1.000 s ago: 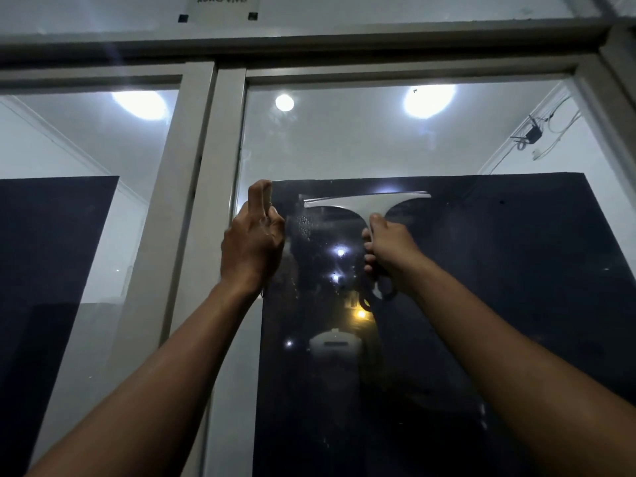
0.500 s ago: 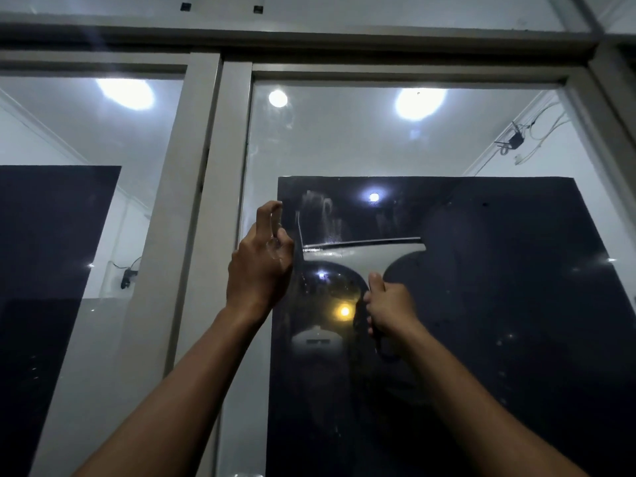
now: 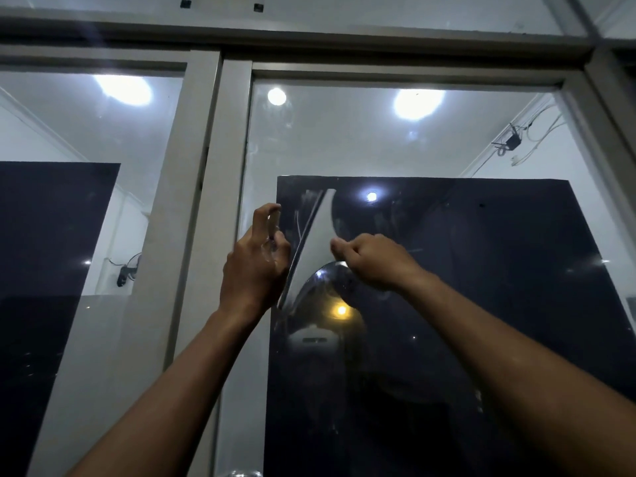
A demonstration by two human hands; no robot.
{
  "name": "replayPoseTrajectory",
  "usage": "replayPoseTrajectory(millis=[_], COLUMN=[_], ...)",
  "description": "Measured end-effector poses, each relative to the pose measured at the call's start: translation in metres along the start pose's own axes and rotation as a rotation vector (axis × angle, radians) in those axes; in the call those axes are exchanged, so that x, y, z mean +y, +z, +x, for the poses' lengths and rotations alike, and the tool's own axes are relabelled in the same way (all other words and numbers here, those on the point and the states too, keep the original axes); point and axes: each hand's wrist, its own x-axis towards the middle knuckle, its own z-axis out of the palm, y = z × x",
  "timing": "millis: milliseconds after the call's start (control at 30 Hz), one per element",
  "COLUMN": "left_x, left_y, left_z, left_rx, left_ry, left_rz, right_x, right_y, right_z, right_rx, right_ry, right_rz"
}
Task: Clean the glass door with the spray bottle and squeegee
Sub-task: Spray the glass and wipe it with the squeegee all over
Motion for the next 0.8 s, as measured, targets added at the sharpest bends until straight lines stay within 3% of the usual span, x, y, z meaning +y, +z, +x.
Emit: replayPoseTrajectory(millis=[200, 333, 433, 600, 700, 800], left_x=[0.000, 0.000, 0.000, 0.004, 0.008, 0.010], left_y=[0.006, 0.012, 0.014, 0.017, 0.017, 0.015], left_z=[-0.003, -0.005, -0.006, -0.006, -0.001, 0.004], left_rx=[0.004, 0.009, 0.008, 0.008, 0.021, 0.040], left_ry=[-0.002, 0.013, 0.004, 0.015, 0.001, -0.001], left_rz=[-0.015, -0.007, -0.001, 0.007, -0.016, -0.017], right_x=[-0.004, 0.024, 0.056, 0.080, 0.065, 0.037], right_y=[-0.005, -0.021, -0.031, -0.032, -0.034, -0.028], right_z=[0.041, 0.042, 0.020, -0.014, -0.009, 0.014], right_rx=[-0.162, -0.347, -0.394, -0.334, -0.211, -0.105], right_ry=[-0.054, 0.078, 0.143, 0.091, 0.089, 0.031], right_rz=[-0.255, -0.014, 0.025, 0.100, 0.238, 0.207])
